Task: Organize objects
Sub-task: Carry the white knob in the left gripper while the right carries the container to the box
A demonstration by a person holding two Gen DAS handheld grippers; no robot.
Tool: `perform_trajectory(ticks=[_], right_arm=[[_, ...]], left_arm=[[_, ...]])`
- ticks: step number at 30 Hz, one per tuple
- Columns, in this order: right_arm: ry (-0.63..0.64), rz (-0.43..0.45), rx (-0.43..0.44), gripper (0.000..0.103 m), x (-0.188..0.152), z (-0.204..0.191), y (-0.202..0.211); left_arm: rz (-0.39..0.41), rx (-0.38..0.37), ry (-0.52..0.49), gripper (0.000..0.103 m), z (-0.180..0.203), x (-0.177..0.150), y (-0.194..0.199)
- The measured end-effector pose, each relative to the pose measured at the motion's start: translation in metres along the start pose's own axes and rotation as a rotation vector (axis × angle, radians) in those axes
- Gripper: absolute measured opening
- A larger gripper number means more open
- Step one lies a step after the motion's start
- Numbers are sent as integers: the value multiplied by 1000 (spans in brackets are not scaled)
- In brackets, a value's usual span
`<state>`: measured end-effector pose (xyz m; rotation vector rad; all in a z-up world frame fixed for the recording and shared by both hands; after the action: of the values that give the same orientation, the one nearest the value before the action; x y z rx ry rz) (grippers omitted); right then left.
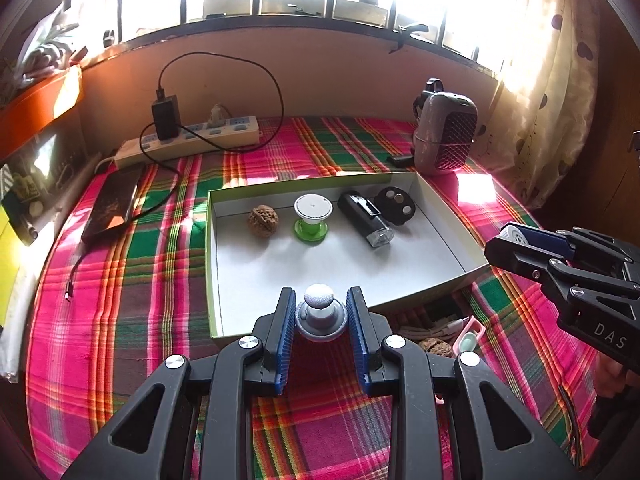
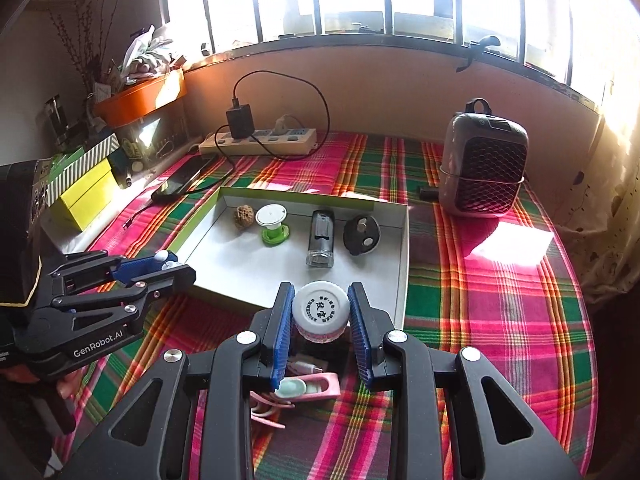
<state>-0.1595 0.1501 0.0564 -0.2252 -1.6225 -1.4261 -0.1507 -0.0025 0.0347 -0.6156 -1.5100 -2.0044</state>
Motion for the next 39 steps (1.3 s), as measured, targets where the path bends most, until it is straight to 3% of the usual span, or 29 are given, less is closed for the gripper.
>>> perform_trajectory(ticks=[13, 26, 39], right_arm=[[29, -38, 62, 29, 34, -10, -58], [14, -84, 131, 29, 43, -10, -104], [41, -125, 139, 29, 44, -14, -132]], left_arm=[[-8, 32, 46, 24, -24, 20, -28], [-36, 44, 15, 24, -23, 26, -56], [-57, 60, 0, 24, -26, 27, -75]])
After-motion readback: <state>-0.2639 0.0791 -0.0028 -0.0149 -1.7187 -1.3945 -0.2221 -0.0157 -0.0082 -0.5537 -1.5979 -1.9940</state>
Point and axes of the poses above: each gripper's, at about its wrist camera, not at the fingertips, and y roughly against the way its jaws point, z to its right, x to its top, the point moved 3 cm from there along -y, roughly the way its jaws point, and after that the axes turned 14 degrees about y, right-handed, at the moved point
